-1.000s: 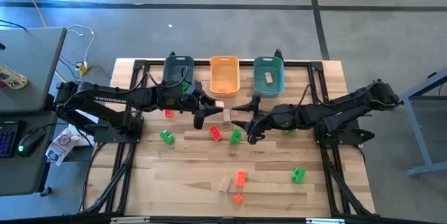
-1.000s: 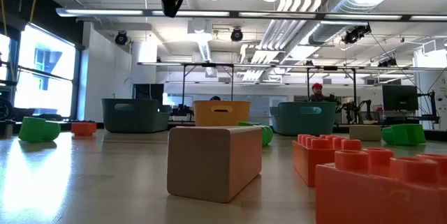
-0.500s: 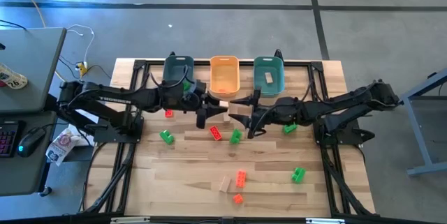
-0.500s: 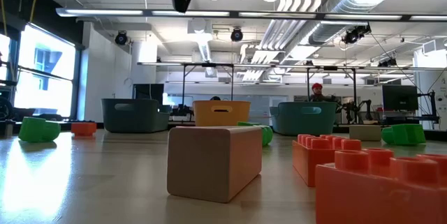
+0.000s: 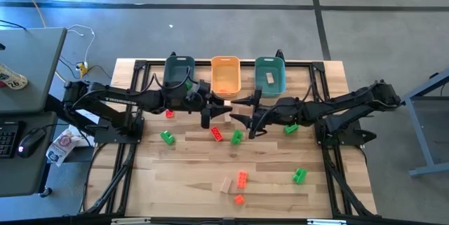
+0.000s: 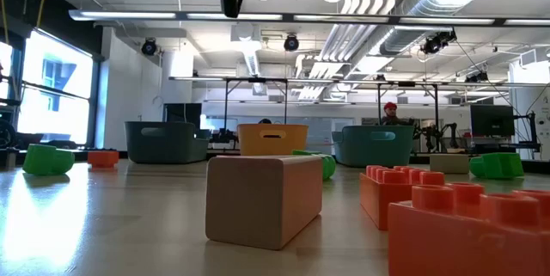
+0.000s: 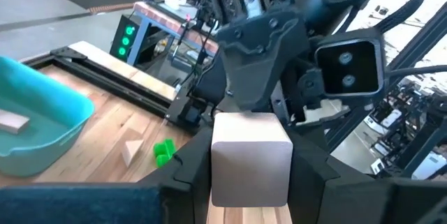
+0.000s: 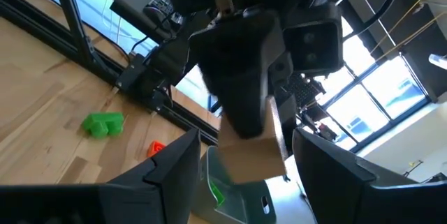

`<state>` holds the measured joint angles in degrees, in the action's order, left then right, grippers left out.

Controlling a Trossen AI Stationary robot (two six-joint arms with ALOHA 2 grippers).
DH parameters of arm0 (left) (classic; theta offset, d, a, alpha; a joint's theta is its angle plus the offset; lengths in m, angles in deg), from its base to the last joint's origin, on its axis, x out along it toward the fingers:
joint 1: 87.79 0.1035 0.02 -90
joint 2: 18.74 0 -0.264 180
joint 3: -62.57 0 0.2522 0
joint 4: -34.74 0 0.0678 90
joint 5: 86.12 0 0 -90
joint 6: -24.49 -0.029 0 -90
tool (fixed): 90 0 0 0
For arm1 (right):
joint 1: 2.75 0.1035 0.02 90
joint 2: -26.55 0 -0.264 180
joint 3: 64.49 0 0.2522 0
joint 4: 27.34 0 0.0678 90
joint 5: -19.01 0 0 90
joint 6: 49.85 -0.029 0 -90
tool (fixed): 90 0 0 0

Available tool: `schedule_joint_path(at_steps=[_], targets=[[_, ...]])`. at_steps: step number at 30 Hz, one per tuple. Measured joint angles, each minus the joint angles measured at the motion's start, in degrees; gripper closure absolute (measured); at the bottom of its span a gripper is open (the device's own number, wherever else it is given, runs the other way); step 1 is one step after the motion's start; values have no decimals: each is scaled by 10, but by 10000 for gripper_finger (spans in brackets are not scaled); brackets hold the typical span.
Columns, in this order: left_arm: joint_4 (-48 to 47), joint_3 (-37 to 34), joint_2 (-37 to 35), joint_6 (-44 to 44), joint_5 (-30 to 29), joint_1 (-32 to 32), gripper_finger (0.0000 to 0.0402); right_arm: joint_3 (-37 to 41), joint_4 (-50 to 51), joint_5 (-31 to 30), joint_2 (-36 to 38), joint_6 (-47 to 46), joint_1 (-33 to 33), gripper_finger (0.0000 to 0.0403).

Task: Sort & place blocks by color
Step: Put the brown block into the green bin

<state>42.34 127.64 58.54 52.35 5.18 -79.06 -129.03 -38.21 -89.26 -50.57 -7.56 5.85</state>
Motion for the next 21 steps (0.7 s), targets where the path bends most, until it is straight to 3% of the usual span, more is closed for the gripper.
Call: schedule_joint_path(at_steps=[14, 21], targets=[[61, 0, 38, 20, 45, 14, 289, 0, -9, -6, -1, -13, -11, 190], [86, 0, 38, 20, 76, 25, 289, 0, -1, -11, 0, -13, -14, 239]])
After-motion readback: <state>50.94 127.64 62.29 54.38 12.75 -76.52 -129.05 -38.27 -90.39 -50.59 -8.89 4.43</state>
